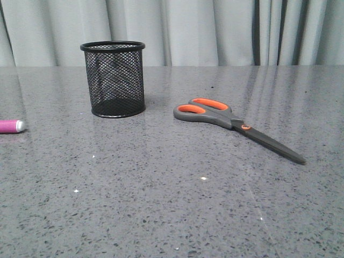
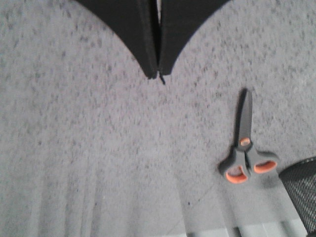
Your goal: Put pen and scissors into bin
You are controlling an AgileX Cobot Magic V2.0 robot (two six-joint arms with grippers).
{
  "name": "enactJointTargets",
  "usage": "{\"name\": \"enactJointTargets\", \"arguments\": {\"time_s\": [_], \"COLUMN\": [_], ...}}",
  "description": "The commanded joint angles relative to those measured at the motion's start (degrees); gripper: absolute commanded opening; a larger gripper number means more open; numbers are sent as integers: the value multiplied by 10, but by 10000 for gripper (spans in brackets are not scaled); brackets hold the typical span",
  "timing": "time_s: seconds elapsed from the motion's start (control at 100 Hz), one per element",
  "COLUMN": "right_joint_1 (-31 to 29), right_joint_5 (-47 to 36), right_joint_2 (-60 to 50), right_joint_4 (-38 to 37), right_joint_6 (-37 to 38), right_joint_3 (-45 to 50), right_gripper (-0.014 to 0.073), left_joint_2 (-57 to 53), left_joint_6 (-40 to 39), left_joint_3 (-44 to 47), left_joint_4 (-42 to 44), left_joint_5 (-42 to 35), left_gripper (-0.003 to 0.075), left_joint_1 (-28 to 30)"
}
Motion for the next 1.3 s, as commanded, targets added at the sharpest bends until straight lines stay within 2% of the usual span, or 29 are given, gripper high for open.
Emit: {"name": "enactJointTargets", "arguments": {"time_s": [0.0, 0.05, 0.14, 0.2, 0.27, 0.3, 0.37, 0.48, 0.58, 0.75, 0.81, 0.88, 0.99, 1.06, 1.151, 1.291], "right_joint_1": [1, 1, 1, 1, 1, 1, 1, 1, 1, 1, 1, 1, 1, 1, 1, 1], "right_joint_5": [-115, -161, -238, -270, -282, -279, -268, -264, -263, -222, -202, -160, -104, -95, -95, -75], "right_joint_2": [-10, -10, -10, -10, -10, -10, -9, -9, -9, -9, -9, -3, 23, 42, 70, 118], "right_joint_4": [-9, 11, 108, 189, 265, 282, 303, 310, 322, 317, 299, 260, 208, 195, 178, 154], "right_joint_6": [-2, -2, -2, -2, -2, -2, -2, -2, -2, -2, -3, -3, -3, -3, -3, -3], "right_joint_3": [11, 11, 11, 10, 10, 10, 10, 10, 4, -28, -45, -70, -111, -132, -153, -182], "right_gripper": [-68, -68, -68, -68, -68, -68, -68, -68, -68, -60, -14, 92, 300, 370, 372, 371], "left_joint_2": [-15, -15, -15, -15, -15, -15, -15, -15, -15, -15, -15, -14, 0, 14, 46, 159], "left_joint_6": [-2, -2, -2, -2, -4, -4, -4, -4, -4, -6, -7, -2, 41, 98, 154, 154], "left_joint_3": [13, 13, 13, 13, 13, 13, 13, 13, 13, 7, -6, -32, -82, -115, -160, -248], "left_joint_4": [0, -24, -117, -205, -354, -438, -558, -666, -730, -754, -760, -751, -703, -680, -634, -517], "left_joint_5": [-32, -36, -76, -125, -180, -198, -234, -285, -287, -268, -238, -177, -105, -90, -55, 65], "left_gripper": [-22, -22, -22, -22, -22, -22, -22, -22, -22, -20, -7, 85, 364, 443, 400, 214], "left_joint_1": [0, 0, 0, 0, 0, 0, 0, 0, 0, 0, 0, 0, 0, 0, 0, 0]}}
